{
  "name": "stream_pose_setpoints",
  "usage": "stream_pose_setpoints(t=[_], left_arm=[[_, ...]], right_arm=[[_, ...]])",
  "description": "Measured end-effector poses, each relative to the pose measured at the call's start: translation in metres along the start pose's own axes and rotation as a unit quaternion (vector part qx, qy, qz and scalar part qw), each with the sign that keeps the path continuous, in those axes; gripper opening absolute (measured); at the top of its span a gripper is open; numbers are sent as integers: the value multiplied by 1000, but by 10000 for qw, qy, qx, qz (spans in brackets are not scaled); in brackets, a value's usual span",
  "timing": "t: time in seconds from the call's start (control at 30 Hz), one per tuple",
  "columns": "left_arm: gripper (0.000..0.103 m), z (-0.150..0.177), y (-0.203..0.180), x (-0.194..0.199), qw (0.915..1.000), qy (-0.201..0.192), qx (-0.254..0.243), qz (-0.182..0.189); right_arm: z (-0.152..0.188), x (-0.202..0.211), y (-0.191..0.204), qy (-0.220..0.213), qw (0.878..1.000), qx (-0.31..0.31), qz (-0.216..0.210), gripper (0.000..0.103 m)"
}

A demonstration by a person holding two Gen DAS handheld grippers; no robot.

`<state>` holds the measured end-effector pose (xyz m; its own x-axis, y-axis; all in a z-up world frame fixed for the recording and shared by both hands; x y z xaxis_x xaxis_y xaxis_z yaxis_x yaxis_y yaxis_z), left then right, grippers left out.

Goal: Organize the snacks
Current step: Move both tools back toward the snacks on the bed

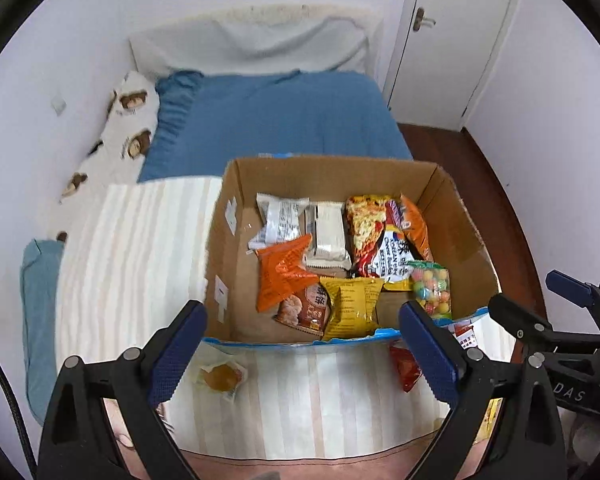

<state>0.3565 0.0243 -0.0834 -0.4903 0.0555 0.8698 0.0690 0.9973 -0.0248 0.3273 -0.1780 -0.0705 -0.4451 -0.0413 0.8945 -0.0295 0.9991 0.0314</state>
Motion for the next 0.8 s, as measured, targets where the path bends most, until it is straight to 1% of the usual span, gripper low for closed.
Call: stream_pose_setpoints(t=[0.23, 0.3, 0.37, 0.47, 0.53, 0.57, 0.67, 0.7, 0.73, 0.8], left_arm=[[98, 11, -3, 42, 9990, -430, 111, 73], [98, 18, -7, 48, 9987, -485, 150, 89], [98, 28, -12, 47, 9988, -423, 199, 146], [98, 48, -26, 31, 9993, -159, 237, 221], [98, 62, -42, 7, 9991, 202, 174, 316], [98, 71, -54, -11, 9983, 435, 93, 370], [98, 91, -84, -48, 9947, 880, -108, 520], [98, 98, -96, -63, 9925, 1049, -163, 606], [97, 104, -105, -73, 9909, 1166, -195, 640], [95, 113, -126, -100, 9860, 1467, -245, 754]], right_arm=[[14, 48, 6, -470, 9986, -113, -220, 97], [21, 57, 5, -519, 9980, -165, -324, 97], [32, 60, -2, -505, 9975, -252, -427, 97], [53, 47, -22, -348, 9981, -340, -383, 97], [68, 28, -41, -132, 9987, -406, -271, 97], [75, 17, -52, -2, 9987, -459, -220, 97], [98, -17, -85, 315, 9972, -668, -125, 95], [104, -25, -93, 376, 9969, -692, -75, 90], [111, -33, -103, 445, 9964, -722, -25, 81], [124, -45, -118, 608, 9948, -819, 20, 77]])
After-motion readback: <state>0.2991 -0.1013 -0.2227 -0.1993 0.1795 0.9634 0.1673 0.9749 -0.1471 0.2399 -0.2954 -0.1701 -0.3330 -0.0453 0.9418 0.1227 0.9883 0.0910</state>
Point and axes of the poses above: each gripper's, at about its wrist camera, not at the fingertips, and x roughly against the way its jaws point, y to its left, z to its underside, the point moved 6 cm from there along -x, roughly the way its jaws point, and after that the axes turned 1 degree about -z, right-handed, at the moved point
